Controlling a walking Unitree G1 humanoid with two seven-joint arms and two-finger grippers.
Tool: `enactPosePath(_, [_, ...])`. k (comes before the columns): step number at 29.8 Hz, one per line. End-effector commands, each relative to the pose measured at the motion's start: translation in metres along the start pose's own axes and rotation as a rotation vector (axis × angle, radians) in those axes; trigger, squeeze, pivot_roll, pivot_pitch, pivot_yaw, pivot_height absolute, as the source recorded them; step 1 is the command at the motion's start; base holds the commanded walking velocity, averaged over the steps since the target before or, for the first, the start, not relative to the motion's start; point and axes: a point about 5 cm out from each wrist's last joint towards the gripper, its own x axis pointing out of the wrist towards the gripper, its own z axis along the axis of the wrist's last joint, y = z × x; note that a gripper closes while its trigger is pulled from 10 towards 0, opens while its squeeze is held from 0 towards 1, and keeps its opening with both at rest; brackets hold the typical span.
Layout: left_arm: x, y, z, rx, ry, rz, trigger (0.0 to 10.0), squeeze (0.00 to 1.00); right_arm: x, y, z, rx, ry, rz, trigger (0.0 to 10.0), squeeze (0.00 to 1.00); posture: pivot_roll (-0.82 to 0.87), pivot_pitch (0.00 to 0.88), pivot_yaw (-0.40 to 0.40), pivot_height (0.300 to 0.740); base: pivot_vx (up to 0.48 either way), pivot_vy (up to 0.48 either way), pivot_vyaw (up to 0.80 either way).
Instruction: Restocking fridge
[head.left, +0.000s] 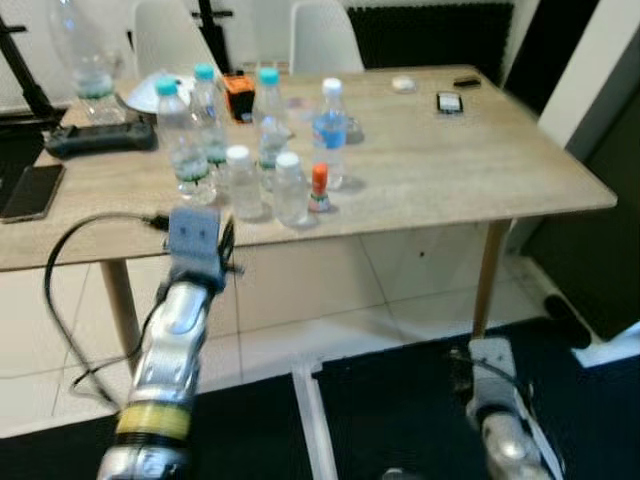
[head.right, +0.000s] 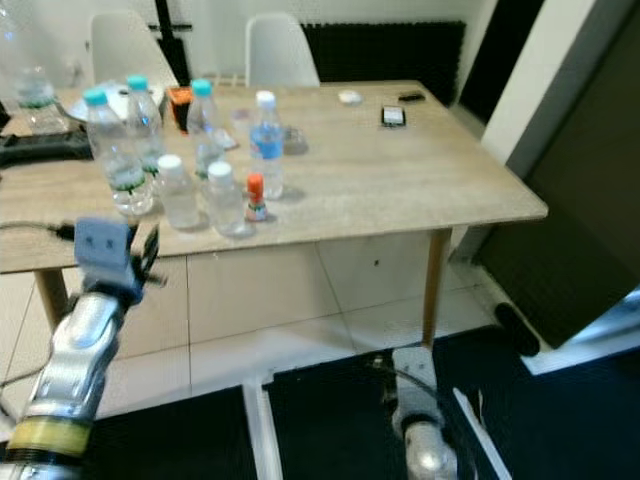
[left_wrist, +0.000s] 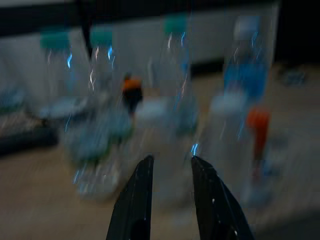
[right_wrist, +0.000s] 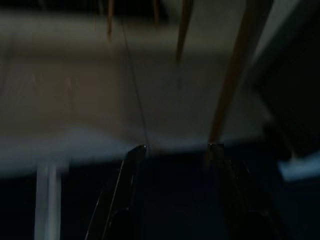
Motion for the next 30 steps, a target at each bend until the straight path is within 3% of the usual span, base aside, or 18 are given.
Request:
enactPosePath(1, [0.007,-0.004,-0.003,-0.123,0.058,0.009,10.0,0.00,0.008,-0.004,0.025,0.049,-0.096,-0.016,10.0,0.00,0.07,0.034,-0.028,0.740,0.000,0.000,0.00])
enactPosePath(4, [0.013,-0.005,-0.001,-0.169,0.068,0.015,10.0,0.00,0.012,-0.004,0.037,0.064,-0.138,-0.015,10.0,0.00,0.06,0.036,-0.029,0.740,0.000,0.000,0.00])
enactPosePath(7, [0.022,-0.001,0.003,-0.240,0.075,0.048,10.0,0.00,0.017,-0.001,0.064,0.092,-0.230,0.000,10.0,0.00,0.06,0.039,-0.034,0.740,0.000,0.000,0.00])
enactPosePath(13, [0.030,0.010,0.001,-0.195,0.117,0.091,10.0,0.00,0.018,0.004,0.092,0.124,-0.324,0.020,10.0,0.00,0.06,0.045,-0.034,0.740,0.000,0.000,0.00])
enactPosePath(14, [0.036,0.018,-0.004,-0.134,0.160,0.110,10.0,0.00,0.017,0.004,0.111,0.181,-0.383,0.019,10.0,0.00,0.07,0.052,-0.028,0.740,0.000,0.000,0.00])
enactPosePath(16, [0.039,0.021,-0.006,-0.120,0.171,0.111,10.0,0.00,0.017,0.004,0.119,0.202,-0.401,0.016,10.0,0.00,0.07,0.053,-0.027,0.740,0.000,0.000,0.00])
enactPosePath(17, [0.042,0.023,-0.007,-0.111,0.175,0.106,10.0,0.47,0.017,0.004,0.123,0.212,-0.408,0.013,10.0,0.00,0.06,0.055,-0.026,0.740,0.000,0.000,0.00])
enactPosePath(18, [0.042,0.023,-0.007,-0.111,0.175,0.106,10.0,0.47,0.017,0.004,0.123,0.212,-0.408,0.013,10.0,0.00,0.06,0.055,-0.026,0.740,0.000,0.000,0.00])
enactPosePath(19, [0.046,0.025,-0.009,-0.107,0.185,0.090,10.0,1.00,0.016,0.005,0.126,0.215,-0.416,0.012,10.0,0.00,0.06,0.059,-0.025,0.740,0.000,0.000,0.00])
enactPosePath(27, [0.061,0.027,-0.013,-0.076,0.222,0.031,10.0,1.00,0.010,-0.001,0.138,0.221,-0.445,-0.008,10.0,0.00,0.03,0.085,-0.018,0.740,0.000,0.000,0.00])
enactPosePath(30, [0.068,0.020,-0.011,-0.099,0.226,-0.010,10.0,1.00,0.007,-0.008,0.144,0.225,-0.464,-0.025,10.0,0.00,0.02,0.102,-0.020,0.740,0.000,0.000,0.00])
